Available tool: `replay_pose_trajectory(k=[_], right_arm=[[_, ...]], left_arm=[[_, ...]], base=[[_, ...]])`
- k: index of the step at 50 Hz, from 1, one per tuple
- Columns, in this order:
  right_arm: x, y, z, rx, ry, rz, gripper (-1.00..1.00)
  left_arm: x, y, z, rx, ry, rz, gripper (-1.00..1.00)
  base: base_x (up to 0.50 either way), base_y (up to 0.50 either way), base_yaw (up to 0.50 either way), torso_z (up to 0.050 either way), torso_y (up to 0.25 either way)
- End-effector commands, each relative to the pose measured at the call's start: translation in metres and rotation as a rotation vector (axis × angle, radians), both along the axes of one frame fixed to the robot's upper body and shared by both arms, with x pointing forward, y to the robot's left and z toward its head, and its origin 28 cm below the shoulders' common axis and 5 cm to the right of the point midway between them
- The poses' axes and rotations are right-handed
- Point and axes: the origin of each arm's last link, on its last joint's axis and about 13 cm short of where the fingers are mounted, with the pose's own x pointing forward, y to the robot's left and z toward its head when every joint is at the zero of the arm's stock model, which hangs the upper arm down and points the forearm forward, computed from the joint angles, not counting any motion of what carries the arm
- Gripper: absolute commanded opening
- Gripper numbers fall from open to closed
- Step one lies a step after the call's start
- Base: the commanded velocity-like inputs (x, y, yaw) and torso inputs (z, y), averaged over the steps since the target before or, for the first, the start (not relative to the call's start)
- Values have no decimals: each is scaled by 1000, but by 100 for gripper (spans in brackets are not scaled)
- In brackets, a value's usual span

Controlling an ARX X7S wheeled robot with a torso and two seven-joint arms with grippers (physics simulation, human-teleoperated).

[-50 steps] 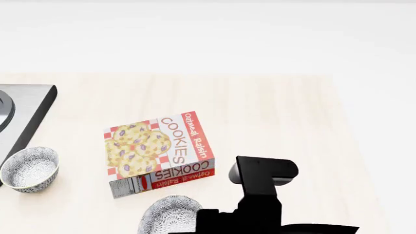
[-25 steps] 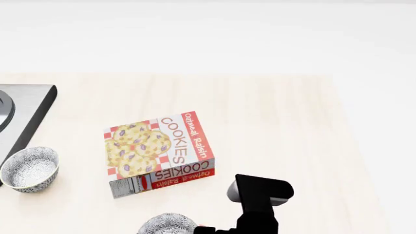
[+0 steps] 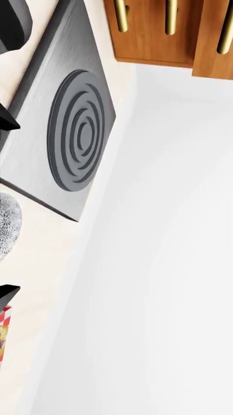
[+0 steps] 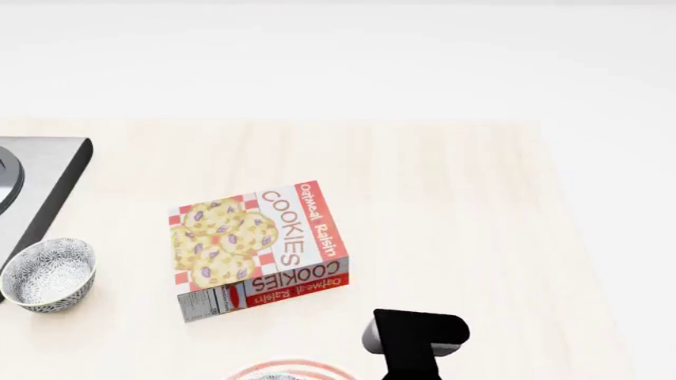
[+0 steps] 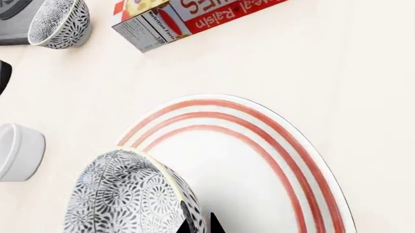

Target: Pick the akita bowl next to the plate and place it on the plate.

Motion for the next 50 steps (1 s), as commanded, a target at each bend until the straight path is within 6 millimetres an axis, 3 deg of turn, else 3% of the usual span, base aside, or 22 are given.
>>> replay_pose_trajectory(k=[1, 32, 33, 50], right_arm=[[-1, 0, -3, 2, -3, 5, -100], [0, -3, -15, -34, -7, -9, -100], [0, -3, -11, -20, -15, -11, 100], [-14, -5, 40, -93, -177, 16, 100]], left_arm=[[0, 0, -1, 0, 0, -1, 100], [0, 0, 0, 0, 0, 1, 100], [0, 0, 0, 1, 0, 1, 100], [0, 0, 1, -1, 1, 3, 100]], base=[[0, 0, 0, 0, 0], [0, 0, 0, 0, 0], [0, 0, 0, 0, 0], [0, 0, 0, 0, 0]])
